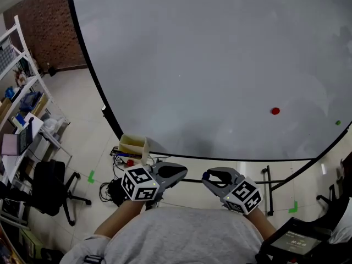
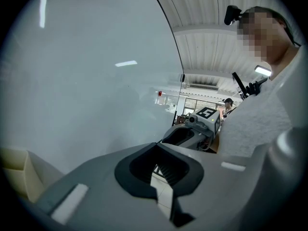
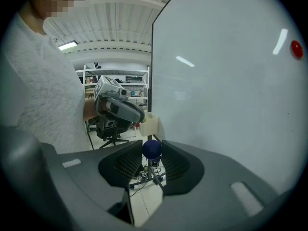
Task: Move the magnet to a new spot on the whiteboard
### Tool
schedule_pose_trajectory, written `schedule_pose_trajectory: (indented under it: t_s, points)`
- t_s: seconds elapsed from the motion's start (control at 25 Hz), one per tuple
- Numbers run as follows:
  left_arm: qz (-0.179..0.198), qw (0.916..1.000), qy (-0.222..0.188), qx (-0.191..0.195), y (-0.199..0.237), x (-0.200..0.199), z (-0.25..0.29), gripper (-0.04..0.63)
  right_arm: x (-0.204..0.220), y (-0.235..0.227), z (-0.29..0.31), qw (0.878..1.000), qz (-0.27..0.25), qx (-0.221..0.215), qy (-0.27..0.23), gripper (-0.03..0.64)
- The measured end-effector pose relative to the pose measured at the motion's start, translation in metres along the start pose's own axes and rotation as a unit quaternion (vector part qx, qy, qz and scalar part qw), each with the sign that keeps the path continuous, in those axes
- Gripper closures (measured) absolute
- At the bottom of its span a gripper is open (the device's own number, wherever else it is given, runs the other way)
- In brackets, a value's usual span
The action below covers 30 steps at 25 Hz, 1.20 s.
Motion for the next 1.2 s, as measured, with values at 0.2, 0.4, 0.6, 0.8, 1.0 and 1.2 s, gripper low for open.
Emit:
schedule_pose_trajectory:
  t_s: [0.2, 0.4, 0.6, 0.8, 1.0, 1.2]
  points:
    - [0.008, 1.0000, -0.002, 0.004, -0.003, -0.003, 0.006, 0.611, -0.006, -0.003, -0.002, 1.000, -0.024, 0.005, -0.003, 0.489]
    - [0.011, 0.9999, -0.004, 0.004, -0.002, 0.000, 0.004, 0.612, -0.007, 0.001, 0.001, 0.999, -0.042, 0.009, -0.002, 0.489]
    - [0.013, 0.9999, -0.004, 0.007, -0.007, 0.005, 0.002, 0.612, -0.024, 0.002, 0.004, 0.993, -0.109, 0.032, 0.004, 0.489]
    - [0.015, 0.9998, -0.002, 0.009, -0.005, 0.003, 0.004, 0.612, -0.069, -0.014, 0.004, 0.975, -0.210, 0.077, 0.004, 0.489]
    - [0.014, 0.9998, -0.001, 0.012, -0.004, 0.002, 0.006, 0.612, -0.111, -0.035, 0.006, 0.949, -0.286, 0.131, -0.002, 0.489]
    - [0.014, 0.9998, 0.001, 0.014, 0.000, -0.001, 0.009, 0.611, -0.143, -0.058, 0.009, 0.912, -0.356, 0.206, 0.000, 0.489]
Point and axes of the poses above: the fingertips, and each gripper's own axes: z forward along the fingers, y to its left, x out of its underside, the point moved 4 cm from there along -z, backward along the fingers, and after that the axes turned 2 degrees about z, right-handed, at the moved point
